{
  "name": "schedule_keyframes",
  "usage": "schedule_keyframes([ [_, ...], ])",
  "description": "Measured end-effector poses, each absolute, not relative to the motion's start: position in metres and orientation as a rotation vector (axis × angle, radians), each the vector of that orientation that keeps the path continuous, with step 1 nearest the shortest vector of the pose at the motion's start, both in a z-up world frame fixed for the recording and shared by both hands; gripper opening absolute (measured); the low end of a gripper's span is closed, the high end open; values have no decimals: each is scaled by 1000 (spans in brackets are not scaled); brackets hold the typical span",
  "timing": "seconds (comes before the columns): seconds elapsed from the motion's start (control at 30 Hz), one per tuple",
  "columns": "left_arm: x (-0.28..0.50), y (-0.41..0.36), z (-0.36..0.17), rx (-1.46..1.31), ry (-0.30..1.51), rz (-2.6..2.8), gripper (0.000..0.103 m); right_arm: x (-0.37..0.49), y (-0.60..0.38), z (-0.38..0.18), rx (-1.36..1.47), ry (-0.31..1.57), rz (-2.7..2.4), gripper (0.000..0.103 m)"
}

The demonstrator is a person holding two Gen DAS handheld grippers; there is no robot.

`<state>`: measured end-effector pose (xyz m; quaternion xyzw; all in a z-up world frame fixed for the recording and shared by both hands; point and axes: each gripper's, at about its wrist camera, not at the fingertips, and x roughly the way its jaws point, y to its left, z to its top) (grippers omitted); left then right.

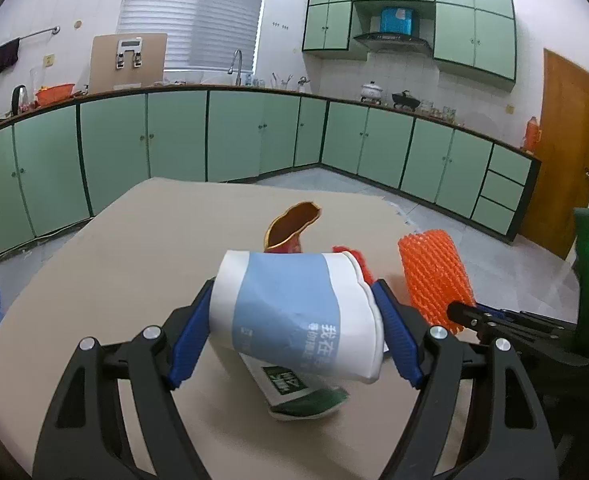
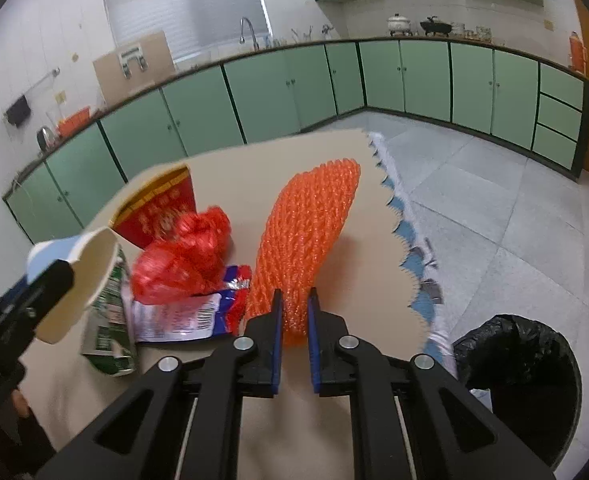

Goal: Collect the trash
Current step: 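Lift the paper cup and orange net and carry both over the black bin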

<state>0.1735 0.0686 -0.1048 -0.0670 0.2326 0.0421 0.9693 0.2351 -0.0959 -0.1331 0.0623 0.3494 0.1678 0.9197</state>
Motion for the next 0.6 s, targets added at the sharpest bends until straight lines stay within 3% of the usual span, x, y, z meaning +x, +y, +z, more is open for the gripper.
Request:
schedule_keyframes([
  [0.6, 162, -17, -74, -100, 400, -102, 75, 158, -173, -74, 136, 576, 235, 11],
])
